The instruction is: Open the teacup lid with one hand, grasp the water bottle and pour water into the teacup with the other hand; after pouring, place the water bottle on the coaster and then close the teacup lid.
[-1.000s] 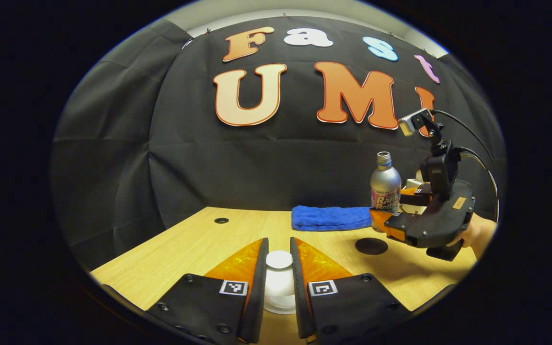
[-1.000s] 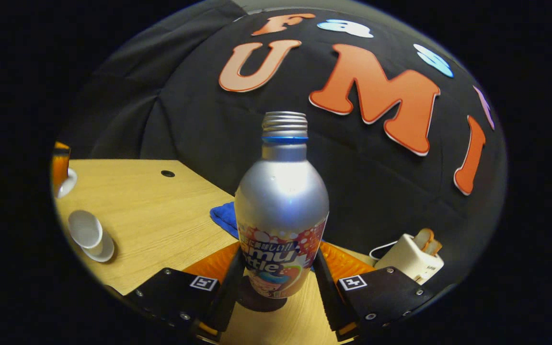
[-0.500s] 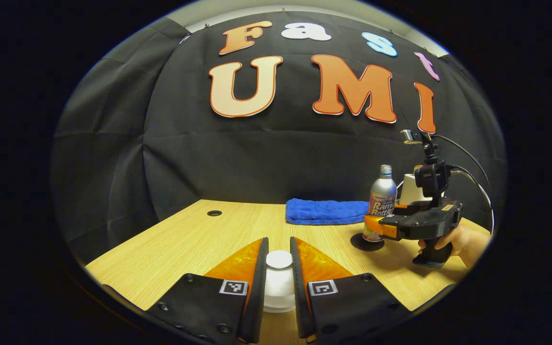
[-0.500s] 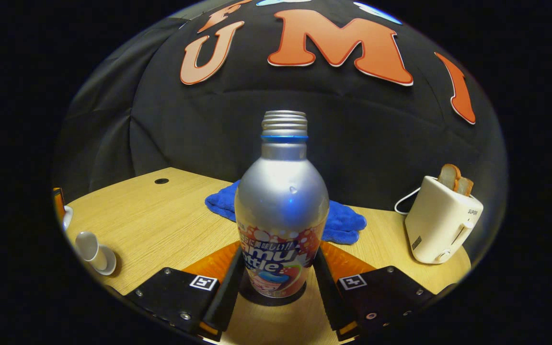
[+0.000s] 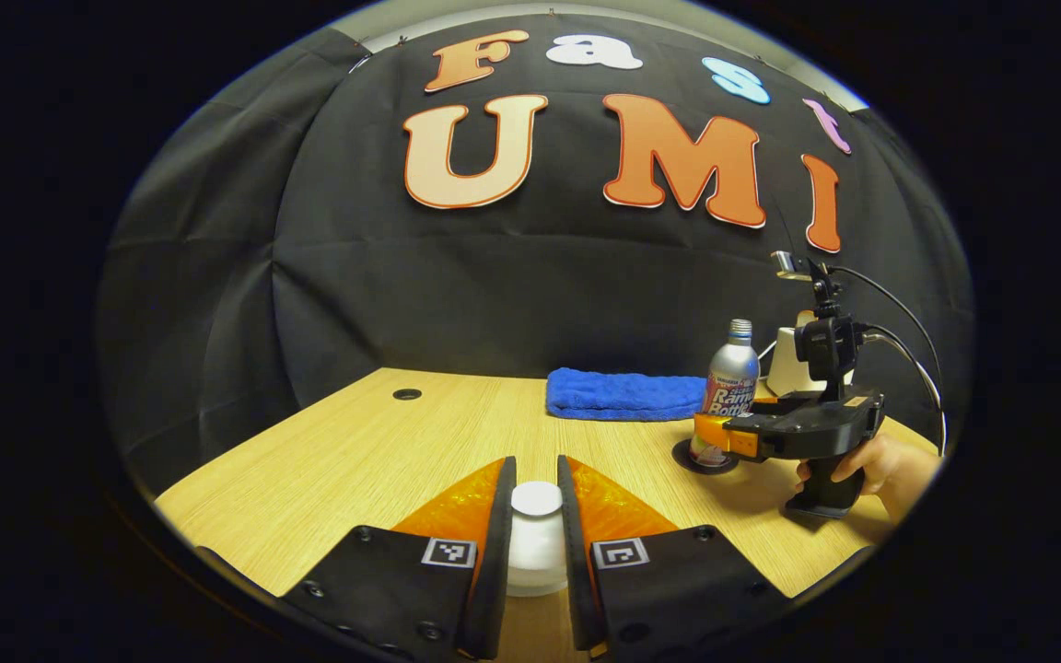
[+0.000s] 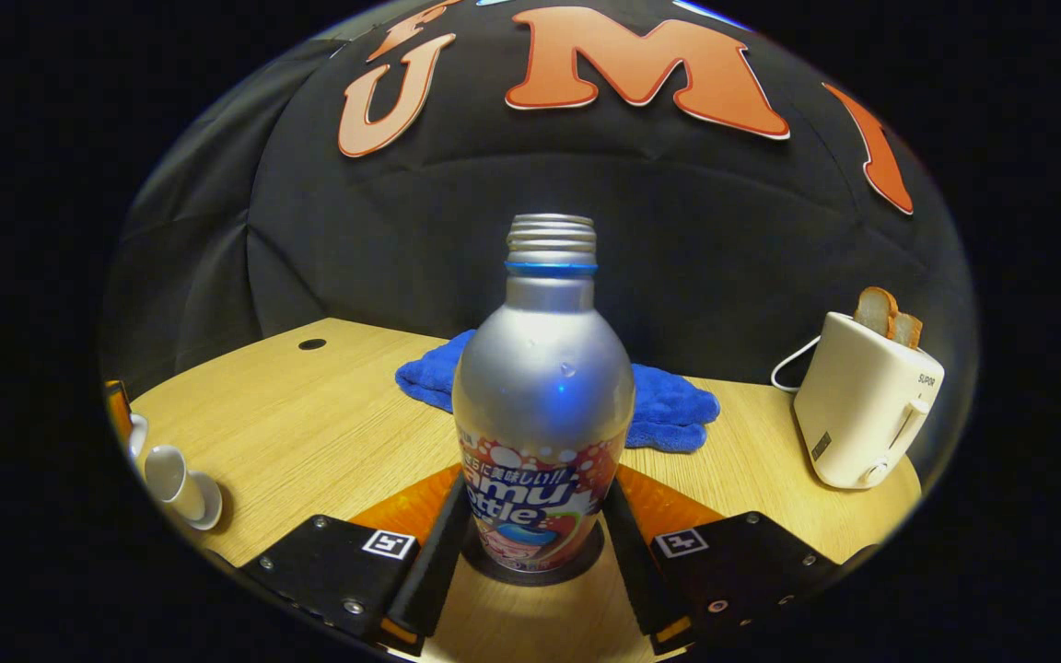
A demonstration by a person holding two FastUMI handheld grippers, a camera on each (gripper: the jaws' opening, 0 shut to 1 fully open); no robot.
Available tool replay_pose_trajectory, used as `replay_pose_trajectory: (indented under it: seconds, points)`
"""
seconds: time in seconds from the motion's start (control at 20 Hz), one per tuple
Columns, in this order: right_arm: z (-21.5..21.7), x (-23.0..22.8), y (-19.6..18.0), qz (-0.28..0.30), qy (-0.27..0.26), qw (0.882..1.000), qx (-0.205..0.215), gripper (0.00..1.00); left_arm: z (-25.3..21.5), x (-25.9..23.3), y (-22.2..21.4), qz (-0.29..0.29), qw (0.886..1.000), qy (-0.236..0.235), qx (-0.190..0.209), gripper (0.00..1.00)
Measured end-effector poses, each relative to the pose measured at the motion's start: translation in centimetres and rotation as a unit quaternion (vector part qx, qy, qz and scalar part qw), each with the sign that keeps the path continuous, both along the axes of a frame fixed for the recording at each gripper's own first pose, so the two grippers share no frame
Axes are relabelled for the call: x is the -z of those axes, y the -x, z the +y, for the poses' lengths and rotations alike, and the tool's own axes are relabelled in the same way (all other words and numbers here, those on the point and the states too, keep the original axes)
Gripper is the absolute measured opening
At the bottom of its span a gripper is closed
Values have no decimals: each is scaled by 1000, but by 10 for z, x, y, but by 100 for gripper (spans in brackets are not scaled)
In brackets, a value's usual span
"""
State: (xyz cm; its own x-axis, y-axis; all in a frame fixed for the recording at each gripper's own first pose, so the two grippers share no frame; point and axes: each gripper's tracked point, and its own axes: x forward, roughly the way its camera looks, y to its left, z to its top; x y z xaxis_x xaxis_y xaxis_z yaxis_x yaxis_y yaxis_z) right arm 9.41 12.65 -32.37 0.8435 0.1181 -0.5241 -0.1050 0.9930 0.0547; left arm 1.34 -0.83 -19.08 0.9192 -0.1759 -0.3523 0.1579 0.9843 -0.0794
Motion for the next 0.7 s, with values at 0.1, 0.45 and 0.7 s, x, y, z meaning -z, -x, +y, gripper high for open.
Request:
replay_pose_trajectory:
  seconds: [0.1, 0.45, 0.7]
  points:
    - [4, 6, 6, 15, -4, 1000, -10, 82, -1, 8, -2, 13, 1000, 3, -2, 32]
    - [-3, 5, 19, 14, 31, 999, -20, 93, -3, 35, -3, 36, 999, -2, -12, 32]
    - [-13, -13, 32, -5, 41, 999, -12, 91, -7, 36, -1, 31, 999, -8, -13, 32]
